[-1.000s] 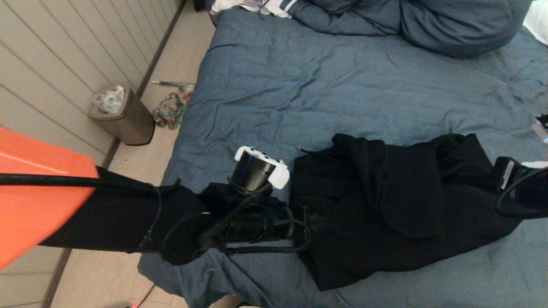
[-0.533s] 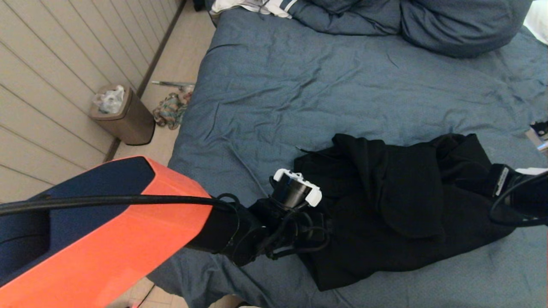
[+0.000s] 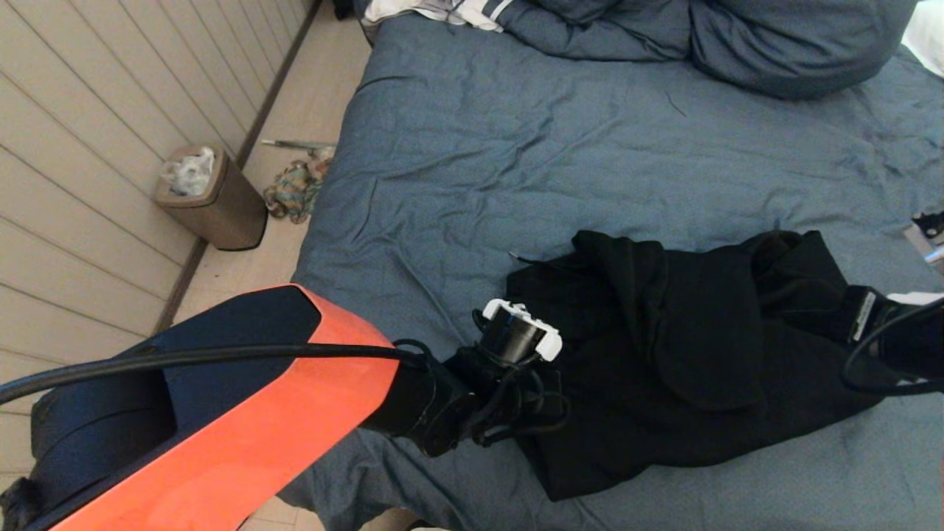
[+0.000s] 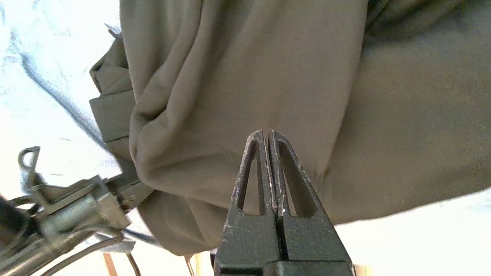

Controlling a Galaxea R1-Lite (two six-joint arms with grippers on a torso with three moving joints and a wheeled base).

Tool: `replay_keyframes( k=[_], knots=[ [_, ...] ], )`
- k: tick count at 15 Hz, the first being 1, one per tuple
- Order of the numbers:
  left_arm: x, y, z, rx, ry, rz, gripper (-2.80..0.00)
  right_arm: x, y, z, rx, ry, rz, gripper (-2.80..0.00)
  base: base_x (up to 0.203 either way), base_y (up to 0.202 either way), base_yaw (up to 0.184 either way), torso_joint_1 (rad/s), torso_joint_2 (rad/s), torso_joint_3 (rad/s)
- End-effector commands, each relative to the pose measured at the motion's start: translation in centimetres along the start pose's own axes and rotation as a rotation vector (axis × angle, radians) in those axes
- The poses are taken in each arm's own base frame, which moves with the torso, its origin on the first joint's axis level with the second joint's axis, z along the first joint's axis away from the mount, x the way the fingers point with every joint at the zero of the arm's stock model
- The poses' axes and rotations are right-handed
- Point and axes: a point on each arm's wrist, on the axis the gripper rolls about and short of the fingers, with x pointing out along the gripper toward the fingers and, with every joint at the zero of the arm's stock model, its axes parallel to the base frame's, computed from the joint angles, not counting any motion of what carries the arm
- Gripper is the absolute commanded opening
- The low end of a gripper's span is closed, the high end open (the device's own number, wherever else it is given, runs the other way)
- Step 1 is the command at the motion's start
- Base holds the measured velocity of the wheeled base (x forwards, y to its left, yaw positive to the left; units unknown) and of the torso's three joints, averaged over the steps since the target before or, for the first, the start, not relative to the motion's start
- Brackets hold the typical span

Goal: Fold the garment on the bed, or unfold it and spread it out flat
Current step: Unfold the black sweatshirt

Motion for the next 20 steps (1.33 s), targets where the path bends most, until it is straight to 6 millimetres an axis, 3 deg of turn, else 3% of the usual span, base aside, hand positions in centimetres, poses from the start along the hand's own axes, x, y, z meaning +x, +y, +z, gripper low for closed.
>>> replay_keyframes(
  k=[1, 4, 6, 9, 18, 20],
  knots=[
    [-1.9, -0.6, 2.3, -0.016, -0.064, -0.026, -2.8, 0.2, -0.1, -0.1, 0.001, -0.002, 0.003, -2.8, 0.0, 0.0, 0.0, 0.0, 0.0, 0.0],
    [-5.9, -0.4, 5.5, -0.042, -0.149, -0.044, -2.8, 0.3, -0.2, -0.1, -0.004, -0.02, 0.008, -2.8, 0.0, 0.0, 0.0, 0.0, 0.0, 0.0],
    [-8.6, 0.6, 6.3, -0.055, -0.171, -0.029, -2.8, 0.3, -0.2, -0.2, -0.004, -0.02, 0.006, -2.8, 0.0, 0.0, 0.0, 0.0, 0.0, 0.0],
    [-11.9, 3.2, 6.2, -0.077, -0.173, 0.021, -2.8, 0.6, -0.5, -0.2, 0.005, -0.013, -0.007, -2.8, 0.0, 0.0, 0.0, 0.0, 0.0, 0.0],
    [-22.4, 13.8, 4.8, -0.114, -0.18, 0.158, -2.8, 0.9, -0.7, -0.2, 0.011, -0.005, -0.011, -2.8, 0.0, 0.0, 0.0, 0.0, 0.0, 0.0],
    [-23.1, 14.3, 3.9, -0.107, -0.149, 0.122, -2.8, 1.0, -0.7, -0.2, 0.01, -0.002, -0.012, -2.8, 0.0, 0.0, 0.0, 0.0, 0.0, 0.0]
  ],
)
